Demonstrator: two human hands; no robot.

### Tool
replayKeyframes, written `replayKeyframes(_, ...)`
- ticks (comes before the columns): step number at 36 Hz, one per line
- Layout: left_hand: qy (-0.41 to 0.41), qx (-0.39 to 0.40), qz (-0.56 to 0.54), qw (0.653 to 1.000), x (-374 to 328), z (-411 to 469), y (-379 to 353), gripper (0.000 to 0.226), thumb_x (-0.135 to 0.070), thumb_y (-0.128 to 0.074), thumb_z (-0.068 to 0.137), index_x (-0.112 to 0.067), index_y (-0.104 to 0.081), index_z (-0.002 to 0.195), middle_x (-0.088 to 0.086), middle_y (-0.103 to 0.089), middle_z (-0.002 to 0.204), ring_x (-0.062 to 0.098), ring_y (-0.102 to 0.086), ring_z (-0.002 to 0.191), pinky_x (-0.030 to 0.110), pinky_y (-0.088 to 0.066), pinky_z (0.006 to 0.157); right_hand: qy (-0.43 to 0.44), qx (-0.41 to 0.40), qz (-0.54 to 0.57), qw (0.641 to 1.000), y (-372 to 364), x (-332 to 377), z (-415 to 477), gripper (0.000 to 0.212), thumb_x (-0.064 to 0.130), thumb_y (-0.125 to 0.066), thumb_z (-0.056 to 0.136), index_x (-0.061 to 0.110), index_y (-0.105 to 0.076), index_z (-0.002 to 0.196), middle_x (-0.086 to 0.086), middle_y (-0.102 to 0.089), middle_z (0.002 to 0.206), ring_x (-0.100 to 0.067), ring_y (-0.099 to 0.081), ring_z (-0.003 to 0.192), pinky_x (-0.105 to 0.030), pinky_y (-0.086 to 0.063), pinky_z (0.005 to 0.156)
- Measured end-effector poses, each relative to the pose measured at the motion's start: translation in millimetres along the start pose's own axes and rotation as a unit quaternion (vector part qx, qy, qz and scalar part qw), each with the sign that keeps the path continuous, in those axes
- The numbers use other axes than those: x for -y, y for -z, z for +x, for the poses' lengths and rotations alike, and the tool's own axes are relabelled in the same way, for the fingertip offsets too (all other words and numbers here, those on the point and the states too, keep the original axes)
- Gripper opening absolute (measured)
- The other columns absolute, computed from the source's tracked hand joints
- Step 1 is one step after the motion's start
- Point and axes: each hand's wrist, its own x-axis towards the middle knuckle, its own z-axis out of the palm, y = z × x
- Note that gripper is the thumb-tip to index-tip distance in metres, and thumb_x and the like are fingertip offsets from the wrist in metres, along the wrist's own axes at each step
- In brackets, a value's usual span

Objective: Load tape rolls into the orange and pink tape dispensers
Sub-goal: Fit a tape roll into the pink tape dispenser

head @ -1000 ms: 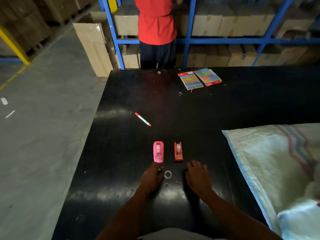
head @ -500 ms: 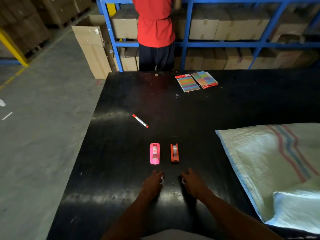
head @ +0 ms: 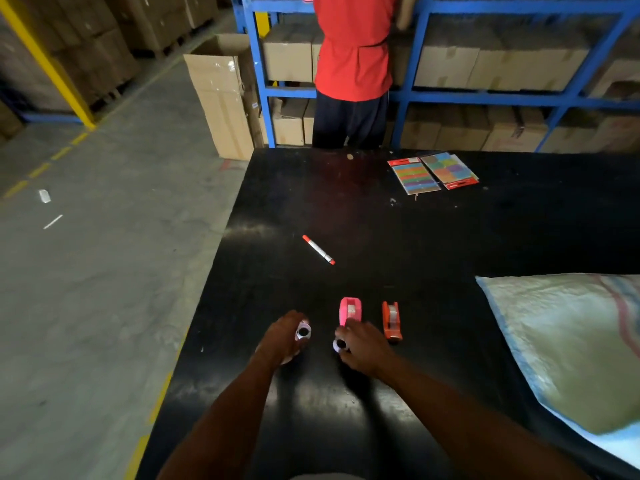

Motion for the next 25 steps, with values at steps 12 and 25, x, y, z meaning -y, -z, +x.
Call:
replayKeyframes(12,-0.011,0.025,-0.001,1.000,21.6,41.0,14.7,0.050,-0.026,-0.071,0.081,-0.017,-0.055,0.127,0.006,-0.059,0.128,0.029,-0.059,0.116,0.032,-0.044,0.096,-0.040,0.004,-0.161,0.986,3.3,22.3,76.8,0.034,0.034,-0.060,0.082,0.019,-0.063,0.112,-0.006,-0.061,0.114,-0.028,-0.051,0.109,-0.047,-0.030,0.091)
replayKeyframes(25,0.005,0.049,0.009,0.999,27.6,72.8,0.9,0.045,-0.023,-0.062,0.084,-0.020,-0.053,0.128,0.003,-0.055,0.133,0.027,-0.056,0.120,0.032,-0.045,0.094,-0.080,0.058,-0.158,0.983,-9.8,22.6,104.8,0.030,0.023,-0.059,0.082,0.019,-0.063,0.111,-0.008,-0.066,0.112,-0.030,-0.051,0.111,-0.048,-0.027,0.093)
